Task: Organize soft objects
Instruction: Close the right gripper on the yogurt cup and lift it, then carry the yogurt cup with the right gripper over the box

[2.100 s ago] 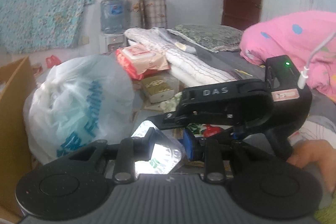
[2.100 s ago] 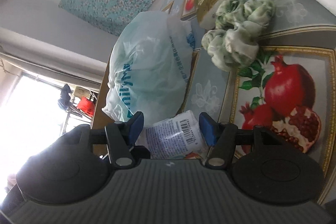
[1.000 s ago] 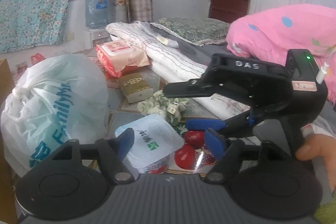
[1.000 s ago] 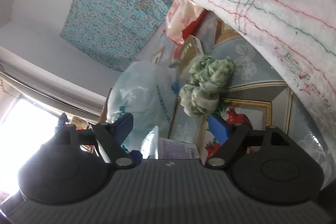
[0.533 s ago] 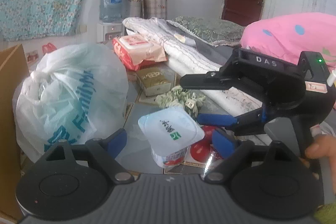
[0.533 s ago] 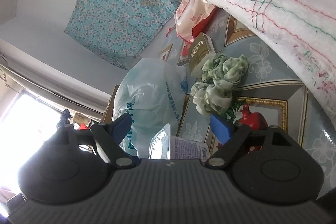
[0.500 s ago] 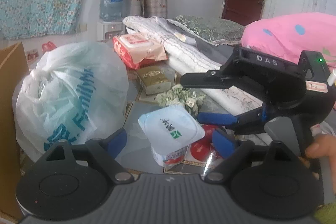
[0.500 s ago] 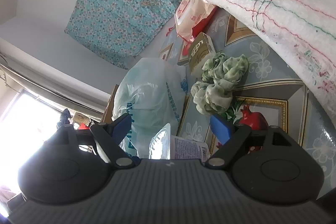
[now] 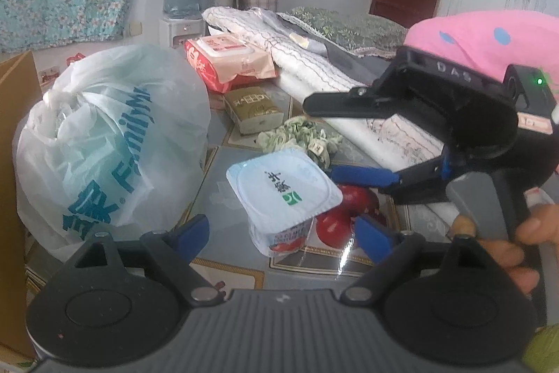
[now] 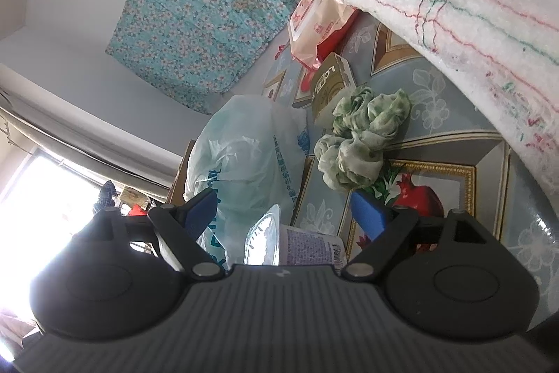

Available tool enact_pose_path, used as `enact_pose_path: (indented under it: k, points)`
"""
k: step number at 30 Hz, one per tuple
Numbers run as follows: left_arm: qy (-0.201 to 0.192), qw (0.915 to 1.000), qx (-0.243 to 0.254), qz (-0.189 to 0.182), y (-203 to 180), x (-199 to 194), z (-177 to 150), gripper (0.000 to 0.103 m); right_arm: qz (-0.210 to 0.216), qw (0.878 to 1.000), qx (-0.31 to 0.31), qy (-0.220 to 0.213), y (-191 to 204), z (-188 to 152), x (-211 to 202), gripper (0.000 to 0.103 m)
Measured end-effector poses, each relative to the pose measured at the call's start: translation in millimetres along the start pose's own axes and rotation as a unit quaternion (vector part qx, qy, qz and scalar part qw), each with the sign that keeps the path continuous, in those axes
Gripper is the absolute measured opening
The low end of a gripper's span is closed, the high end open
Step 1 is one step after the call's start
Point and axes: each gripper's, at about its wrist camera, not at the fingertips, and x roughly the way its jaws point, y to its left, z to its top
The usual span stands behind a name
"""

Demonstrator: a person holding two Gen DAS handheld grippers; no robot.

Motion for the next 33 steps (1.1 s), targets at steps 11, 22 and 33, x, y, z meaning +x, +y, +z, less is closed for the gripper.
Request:
enact_pose_path:
  k: [11,22,33]
  points:
    - [0.003,1.0000,-0.003,0.007,2.7,19.4,2.5,0.087,0.001,0.999,-0.038,0.020,10.7,-4.8,5.7,0.078]
    - [-0.023,0.9997,0.005,0.007,-1.9,22.3,6.5,0.055,-0.022,0.996,-0.071,0.044,19.7,-19.0,14.3,0.037]
    - [-0.038,0.9992,0.000,0.008,1.4,15.2,7.0,0.050,-0.026,0.995,-0.087,0.034,29.4,-19.6,8.5,0.035]
